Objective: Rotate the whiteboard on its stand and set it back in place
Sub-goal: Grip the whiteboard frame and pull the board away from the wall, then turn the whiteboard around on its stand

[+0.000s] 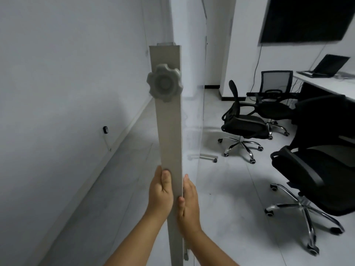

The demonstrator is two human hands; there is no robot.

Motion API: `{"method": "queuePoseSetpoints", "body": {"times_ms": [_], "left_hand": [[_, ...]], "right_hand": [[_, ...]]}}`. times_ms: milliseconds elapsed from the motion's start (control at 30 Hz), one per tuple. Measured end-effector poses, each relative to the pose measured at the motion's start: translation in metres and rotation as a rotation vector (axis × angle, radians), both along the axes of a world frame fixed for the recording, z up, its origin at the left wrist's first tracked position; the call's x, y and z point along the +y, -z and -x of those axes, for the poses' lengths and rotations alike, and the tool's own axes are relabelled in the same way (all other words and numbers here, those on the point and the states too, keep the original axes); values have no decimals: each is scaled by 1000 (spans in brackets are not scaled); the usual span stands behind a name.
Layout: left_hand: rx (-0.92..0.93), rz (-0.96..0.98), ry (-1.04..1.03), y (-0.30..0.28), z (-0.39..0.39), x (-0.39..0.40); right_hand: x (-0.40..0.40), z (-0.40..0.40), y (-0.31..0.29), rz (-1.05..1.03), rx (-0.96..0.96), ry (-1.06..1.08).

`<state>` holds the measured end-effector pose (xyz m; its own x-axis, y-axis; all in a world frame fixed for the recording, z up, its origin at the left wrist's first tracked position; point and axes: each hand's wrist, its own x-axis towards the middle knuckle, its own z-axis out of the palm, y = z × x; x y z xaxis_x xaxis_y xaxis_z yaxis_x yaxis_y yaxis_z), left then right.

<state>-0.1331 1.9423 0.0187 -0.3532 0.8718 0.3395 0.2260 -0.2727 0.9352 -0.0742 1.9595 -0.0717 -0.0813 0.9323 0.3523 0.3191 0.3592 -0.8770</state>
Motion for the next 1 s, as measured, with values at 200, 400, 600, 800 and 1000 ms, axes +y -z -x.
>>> {"method": "queuePoseSetpoints", "body": {"times_ms": [200,400,600,800,1000], "left_hand": [[35,-6,29,5,20,137],[34,9,-47,7,32,277],[27,78,-171,10,46,421],[9,112,-362,3,69,537],[-53,171,-236,14,79,655]], "right_hand": [[134,15,0,30,14,18],[270,28,-3,88,33,-3],[416,40,4,53,25,-70],[536,72,13,4,-34,-160],[645,70,5,38,-36,-119]]}}
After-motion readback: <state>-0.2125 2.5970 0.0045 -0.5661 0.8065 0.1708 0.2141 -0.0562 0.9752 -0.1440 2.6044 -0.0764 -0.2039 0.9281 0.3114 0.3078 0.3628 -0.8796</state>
